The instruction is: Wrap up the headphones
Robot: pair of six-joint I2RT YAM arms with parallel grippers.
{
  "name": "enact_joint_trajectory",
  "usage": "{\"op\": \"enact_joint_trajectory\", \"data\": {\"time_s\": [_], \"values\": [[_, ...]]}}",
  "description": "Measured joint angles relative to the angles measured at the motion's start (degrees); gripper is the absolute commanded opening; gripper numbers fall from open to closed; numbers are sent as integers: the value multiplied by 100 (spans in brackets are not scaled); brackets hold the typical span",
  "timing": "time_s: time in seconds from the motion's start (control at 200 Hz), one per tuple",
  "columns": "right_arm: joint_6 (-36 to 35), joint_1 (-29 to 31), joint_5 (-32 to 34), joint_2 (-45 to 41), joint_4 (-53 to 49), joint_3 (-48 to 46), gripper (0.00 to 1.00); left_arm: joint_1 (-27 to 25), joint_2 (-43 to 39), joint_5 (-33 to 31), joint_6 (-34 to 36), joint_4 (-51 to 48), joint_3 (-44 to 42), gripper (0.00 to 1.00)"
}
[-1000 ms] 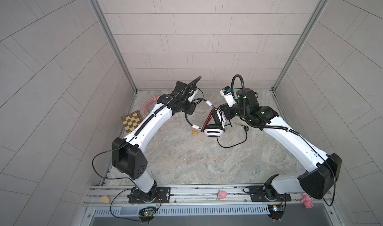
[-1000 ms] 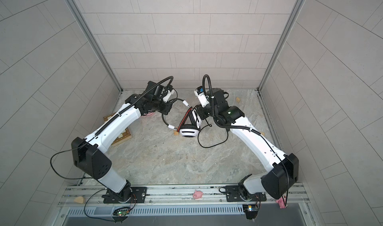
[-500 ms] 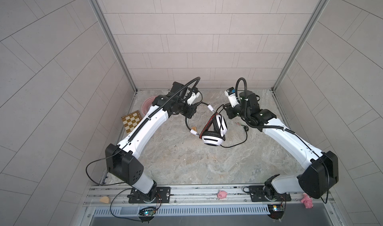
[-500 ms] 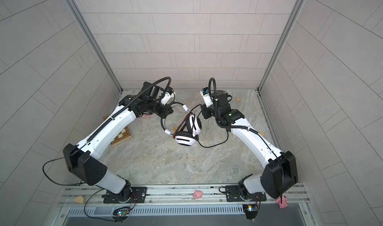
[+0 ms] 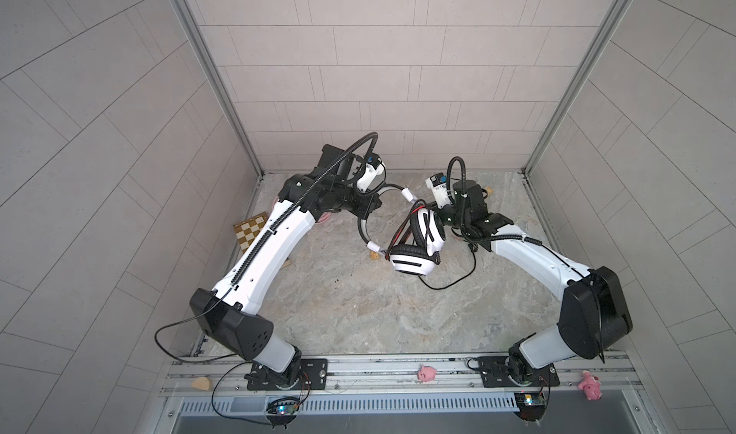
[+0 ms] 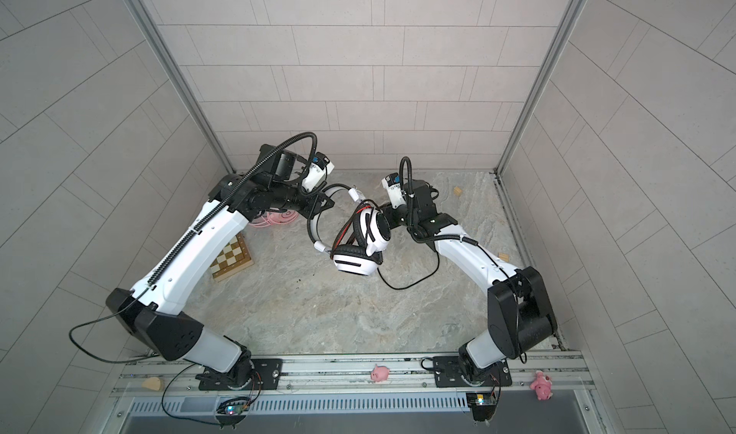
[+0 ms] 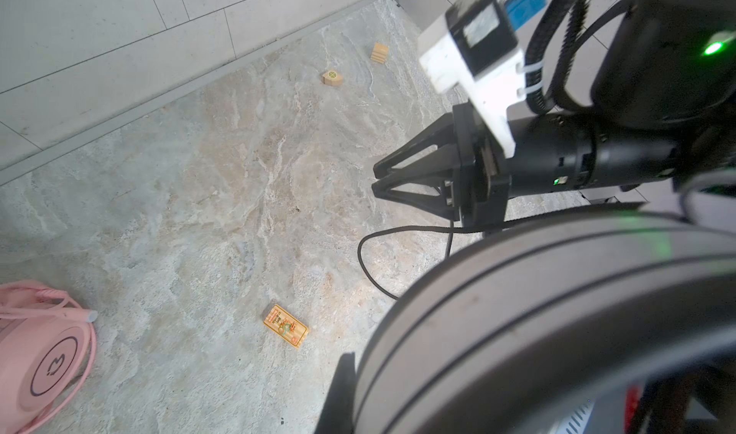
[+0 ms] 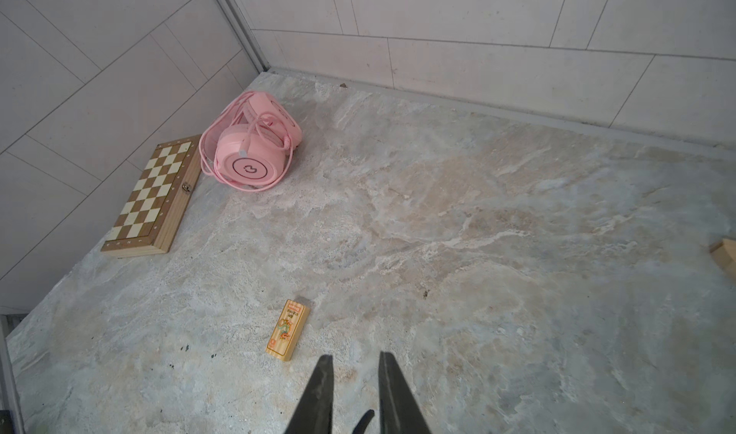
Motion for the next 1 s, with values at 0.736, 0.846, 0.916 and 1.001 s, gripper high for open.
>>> {"op": "enact_joint_trajectory", "data": {"time_s": [0.736,0.846,0.916,1.001], "values": [[925,-280,-922,890,2100,-1952,69,221,553,7,-85,-940,1263,0],[1062,-66,-1078,1482,2363,-1528,68,225,570,13,-94,-955,1296,0],[1226,35,-1207,1875,2693,-1198,67,245,603,22,-111,-957,1298,0],[1456,101,-1353,2275,3141,-944,64,256,680,50,-142,-973,1327,0]]}}
